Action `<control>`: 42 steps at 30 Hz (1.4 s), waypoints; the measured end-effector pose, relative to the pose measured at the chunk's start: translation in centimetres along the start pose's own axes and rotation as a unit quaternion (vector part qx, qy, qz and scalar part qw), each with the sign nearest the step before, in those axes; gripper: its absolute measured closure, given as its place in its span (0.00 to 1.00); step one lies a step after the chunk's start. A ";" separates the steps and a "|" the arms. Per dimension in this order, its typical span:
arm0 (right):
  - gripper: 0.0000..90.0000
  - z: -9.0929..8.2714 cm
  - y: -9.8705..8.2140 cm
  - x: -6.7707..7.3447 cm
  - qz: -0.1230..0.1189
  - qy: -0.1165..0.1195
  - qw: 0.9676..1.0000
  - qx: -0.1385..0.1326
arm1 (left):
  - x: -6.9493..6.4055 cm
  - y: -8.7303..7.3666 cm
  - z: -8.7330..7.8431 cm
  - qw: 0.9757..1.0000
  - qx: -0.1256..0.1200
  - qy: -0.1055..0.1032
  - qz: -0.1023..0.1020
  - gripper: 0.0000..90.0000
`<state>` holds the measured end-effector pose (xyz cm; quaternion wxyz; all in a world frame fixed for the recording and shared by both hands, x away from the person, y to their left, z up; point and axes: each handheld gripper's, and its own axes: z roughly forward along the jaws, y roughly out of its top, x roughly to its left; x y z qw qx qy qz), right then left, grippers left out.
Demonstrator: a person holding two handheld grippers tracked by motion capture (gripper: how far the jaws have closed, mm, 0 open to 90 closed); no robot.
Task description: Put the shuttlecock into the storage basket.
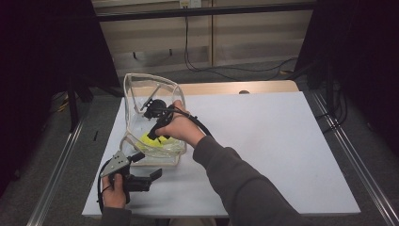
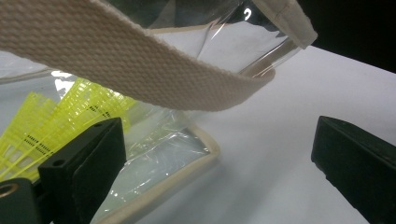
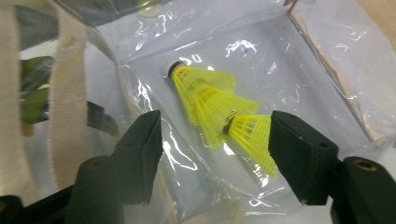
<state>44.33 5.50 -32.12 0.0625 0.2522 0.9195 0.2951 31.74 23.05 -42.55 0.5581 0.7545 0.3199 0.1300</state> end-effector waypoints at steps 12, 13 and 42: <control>0.29 -1.7 -0.5 0.6 -0.004 0.015 1.000 -0.011 | -0.1 0.0 0.2 1.000 -0.001 0.000 -0.003 0.03; 0.29 -1.9 -0.5 0.6 -0.004 0.016 1.000 -0.013 | -0.1 0.0 0.2 1.000 -0.001 0.000 -0.003 0.03; 0.19 -5.8 -2.7 0.7 -0.016 0.038 0.999 -0.034 | 0.0 -0.1 -0.1 1.000 0.004 0.003 0.002 0.03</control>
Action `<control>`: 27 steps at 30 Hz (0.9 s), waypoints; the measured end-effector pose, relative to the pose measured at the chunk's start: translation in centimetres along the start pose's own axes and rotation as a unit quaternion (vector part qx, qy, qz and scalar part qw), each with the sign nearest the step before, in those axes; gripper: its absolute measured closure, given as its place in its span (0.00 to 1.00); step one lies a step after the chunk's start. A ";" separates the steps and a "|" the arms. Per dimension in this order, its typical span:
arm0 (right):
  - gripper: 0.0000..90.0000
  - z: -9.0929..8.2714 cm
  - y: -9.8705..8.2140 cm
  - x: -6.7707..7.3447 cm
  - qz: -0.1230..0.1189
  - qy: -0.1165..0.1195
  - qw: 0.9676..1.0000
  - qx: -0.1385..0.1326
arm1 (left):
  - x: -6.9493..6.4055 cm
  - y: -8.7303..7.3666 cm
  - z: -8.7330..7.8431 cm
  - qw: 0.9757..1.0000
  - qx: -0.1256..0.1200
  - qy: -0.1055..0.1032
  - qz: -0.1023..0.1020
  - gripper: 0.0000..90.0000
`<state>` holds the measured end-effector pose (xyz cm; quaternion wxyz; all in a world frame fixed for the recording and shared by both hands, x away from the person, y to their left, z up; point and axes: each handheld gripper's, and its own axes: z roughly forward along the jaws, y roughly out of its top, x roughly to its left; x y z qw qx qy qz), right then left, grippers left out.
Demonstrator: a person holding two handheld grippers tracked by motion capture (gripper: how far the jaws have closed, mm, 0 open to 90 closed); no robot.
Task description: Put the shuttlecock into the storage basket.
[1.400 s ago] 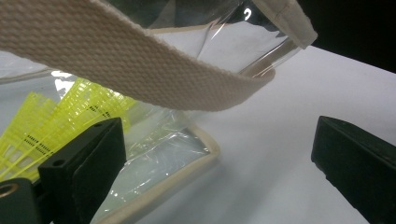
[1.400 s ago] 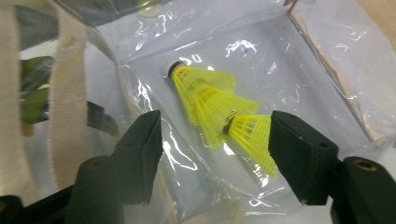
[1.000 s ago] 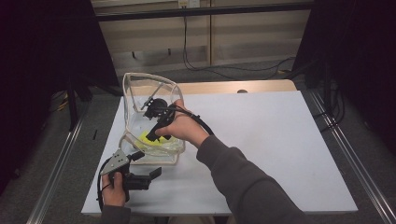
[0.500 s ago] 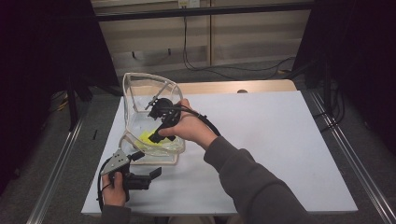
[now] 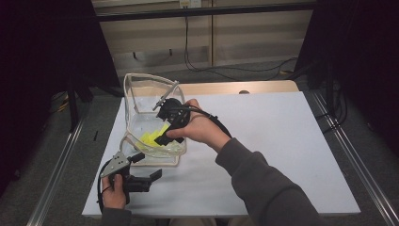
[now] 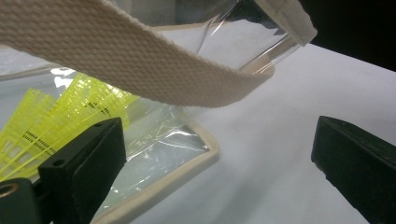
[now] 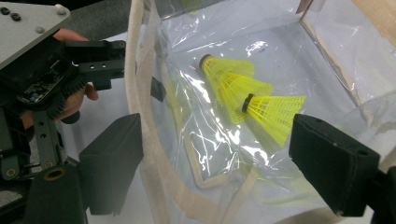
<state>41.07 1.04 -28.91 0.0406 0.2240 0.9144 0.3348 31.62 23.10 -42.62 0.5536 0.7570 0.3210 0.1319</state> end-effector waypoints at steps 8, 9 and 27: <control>0.19 -1.1 -0.6 0.0 -0.003 -0.001 1.000 -0.007 | 0.0 0.0 0.0 1.000 0.001 0.000 0.000 0.03; 0.19 -1.1 -0.7 0.0 -0.005 -0.001 1.000 -0.005 | 0.0 0.0 0.0 1.000 0.001 0.001 0.000 0.03; 0.19 -3.0 -3.0 -0.6 -0.003 -0.001 1.000 -0.024 | -0.1 0.0 0.1 1.000 0.001 0.006 0.001 0.03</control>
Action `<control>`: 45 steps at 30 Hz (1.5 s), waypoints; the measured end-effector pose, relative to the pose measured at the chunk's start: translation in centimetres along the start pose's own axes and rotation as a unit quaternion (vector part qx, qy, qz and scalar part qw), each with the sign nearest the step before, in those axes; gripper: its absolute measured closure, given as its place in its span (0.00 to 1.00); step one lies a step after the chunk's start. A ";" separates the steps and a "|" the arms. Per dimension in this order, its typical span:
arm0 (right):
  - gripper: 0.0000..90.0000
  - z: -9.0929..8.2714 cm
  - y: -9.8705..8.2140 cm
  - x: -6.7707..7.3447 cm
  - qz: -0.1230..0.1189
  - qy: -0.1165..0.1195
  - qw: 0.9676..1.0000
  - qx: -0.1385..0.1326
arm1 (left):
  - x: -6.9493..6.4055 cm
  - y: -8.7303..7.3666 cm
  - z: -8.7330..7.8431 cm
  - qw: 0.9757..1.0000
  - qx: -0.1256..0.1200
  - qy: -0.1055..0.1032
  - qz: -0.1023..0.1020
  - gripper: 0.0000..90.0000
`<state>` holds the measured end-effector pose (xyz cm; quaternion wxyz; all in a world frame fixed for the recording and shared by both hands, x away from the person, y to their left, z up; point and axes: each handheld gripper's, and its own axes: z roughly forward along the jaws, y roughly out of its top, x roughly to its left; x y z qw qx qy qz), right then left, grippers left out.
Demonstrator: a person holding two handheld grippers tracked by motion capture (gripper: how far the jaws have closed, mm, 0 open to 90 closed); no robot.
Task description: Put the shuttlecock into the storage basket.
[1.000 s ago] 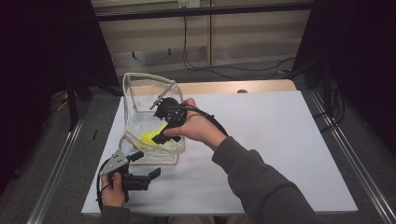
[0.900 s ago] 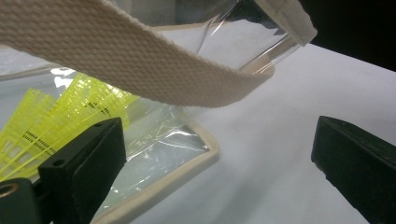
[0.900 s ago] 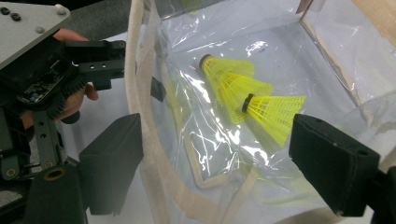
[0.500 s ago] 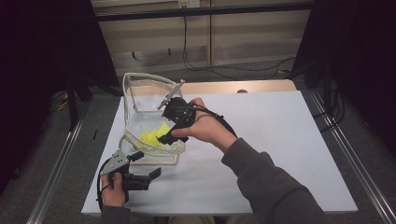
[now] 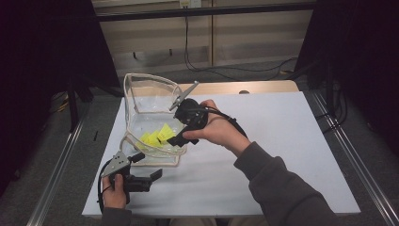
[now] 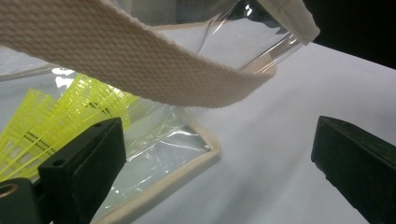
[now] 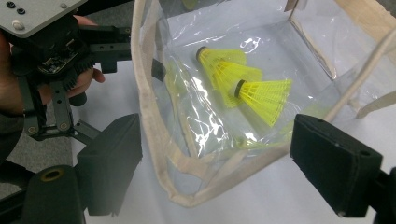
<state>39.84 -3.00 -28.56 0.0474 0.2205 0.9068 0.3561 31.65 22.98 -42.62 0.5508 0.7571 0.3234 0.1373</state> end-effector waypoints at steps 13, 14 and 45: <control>0.19 -1.3 -2.2 -0.4 0.002 0.002 1.000 -0.006 | 0.0 0.0 0.0 1.000 0.003 0.000 0.001 0.03; 0.18 -1.3 -2.4 -0.5 0.002 0.000 1.000 -0.006 | 0.0 0.0 0.0 1.000 0.003 0.001 0.001 0.03; 0.17 -2.5 -8.4 -2.1 0.023 0.002 0.999 -0.034 | 0.0 0.1 0.1 1.000 0.003 0.001 0.001 0.03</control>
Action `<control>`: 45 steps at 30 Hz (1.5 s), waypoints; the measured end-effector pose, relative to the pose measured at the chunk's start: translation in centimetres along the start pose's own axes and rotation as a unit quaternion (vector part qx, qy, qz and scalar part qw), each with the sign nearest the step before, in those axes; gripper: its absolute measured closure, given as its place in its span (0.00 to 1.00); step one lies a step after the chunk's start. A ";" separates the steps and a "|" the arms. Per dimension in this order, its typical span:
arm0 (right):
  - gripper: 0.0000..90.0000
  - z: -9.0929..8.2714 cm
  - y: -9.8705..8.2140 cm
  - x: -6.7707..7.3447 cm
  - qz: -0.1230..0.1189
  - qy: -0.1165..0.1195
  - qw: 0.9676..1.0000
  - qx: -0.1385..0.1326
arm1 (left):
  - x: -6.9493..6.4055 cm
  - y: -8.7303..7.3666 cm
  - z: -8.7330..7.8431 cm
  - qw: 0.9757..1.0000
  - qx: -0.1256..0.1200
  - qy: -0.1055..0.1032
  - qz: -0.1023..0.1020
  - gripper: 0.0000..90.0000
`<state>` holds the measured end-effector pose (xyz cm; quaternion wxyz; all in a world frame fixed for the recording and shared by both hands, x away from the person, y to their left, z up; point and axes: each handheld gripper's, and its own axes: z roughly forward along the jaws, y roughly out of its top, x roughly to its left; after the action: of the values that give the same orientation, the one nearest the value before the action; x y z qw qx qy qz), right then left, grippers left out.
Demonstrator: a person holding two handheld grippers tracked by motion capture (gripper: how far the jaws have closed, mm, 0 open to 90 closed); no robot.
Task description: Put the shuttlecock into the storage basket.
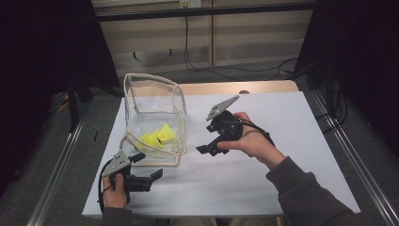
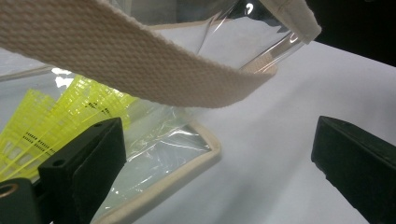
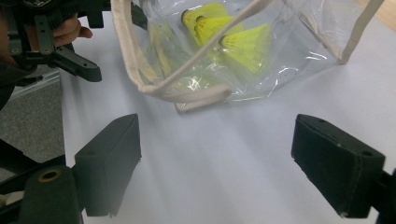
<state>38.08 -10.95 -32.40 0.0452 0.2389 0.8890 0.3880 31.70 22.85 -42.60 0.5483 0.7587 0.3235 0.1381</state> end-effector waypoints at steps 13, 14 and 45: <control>0.17 -0.2 -2.4 -0.8 0.015 -0.012 1.000 -0.002 | 0.0 0.0 0.1 1.000 0.001 0.000 0.000 0.03; 0.17 -0.2 -2.4 -0.8 0.015 -0.012 1.000 -0.002 | 0.0 0.0 0.1 1.000 0.001 0.000 0.000 0.03; 0.17 -1.7 -8.3 -2.7 0.057 -0.036 0.997 -0.025 | 0.0 0.0 0.1 1.000 0.002 0.000 0.000 0.03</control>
<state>36.82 -18.16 -37.44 0.0612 0.3019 0.8619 0.4028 31.75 22.75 -42.65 0.5465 0.7601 0.3235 0.1373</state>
